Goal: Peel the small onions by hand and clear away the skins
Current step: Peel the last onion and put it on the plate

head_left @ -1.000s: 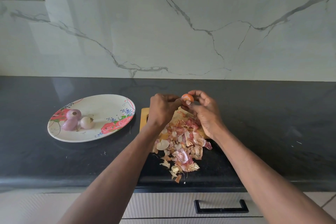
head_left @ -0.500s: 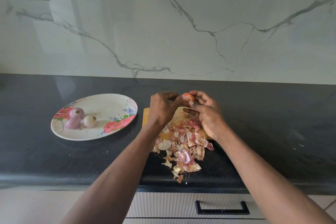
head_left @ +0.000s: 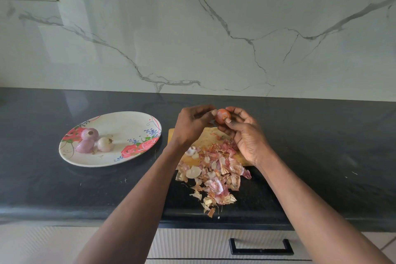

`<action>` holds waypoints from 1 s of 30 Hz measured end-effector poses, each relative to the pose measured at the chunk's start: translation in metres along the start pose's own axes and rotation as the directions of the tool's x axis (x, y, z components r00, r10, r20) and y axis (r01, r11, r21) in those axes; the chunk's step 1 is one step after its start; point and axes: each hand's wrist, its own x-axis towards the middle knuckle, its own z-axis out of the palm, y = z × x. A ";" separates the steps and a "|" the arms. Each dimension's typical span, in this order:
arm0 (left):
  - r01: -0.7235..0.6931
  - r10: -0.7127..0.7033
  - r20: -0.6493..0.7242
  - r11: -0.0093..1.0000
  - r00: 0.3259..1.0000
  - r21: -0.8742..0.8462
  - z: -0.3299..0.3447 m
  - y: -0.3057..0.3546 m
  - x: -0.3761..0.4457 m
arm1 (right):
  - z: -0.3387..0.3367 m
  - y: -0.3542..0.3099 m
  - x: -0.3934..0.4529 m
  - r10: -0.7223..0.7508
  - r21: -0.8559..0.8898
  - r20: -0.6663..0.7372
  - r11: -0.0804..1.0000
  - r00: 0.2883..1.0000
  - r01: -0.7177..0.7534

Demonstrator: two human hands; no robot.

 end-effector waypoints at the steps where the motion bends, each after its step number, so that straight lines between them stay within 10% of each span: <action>1: -0.015 0.015 0.013 1.000 1.000 0.020 0.001 -0.001 0.000 | 0.000 0.000 0.000 0.002 0.000 0.006 1.000 1.000 -0.002; 12: -0.139 0.181 -0.126 0.948 0.975 0.285 0.016 -0.003 -0.008 | 0.005 0.003 0.001 -0.004 -0.020 -0.008 1.000 1.000 0.004; 30: 0.012 0.020 -0.120 0.966 0.993 0.260 0.000 -0.003 0.000 | 0.006 0.000 -0.003 -0.024 -0.089 -0.085 0.996 0.996 0.016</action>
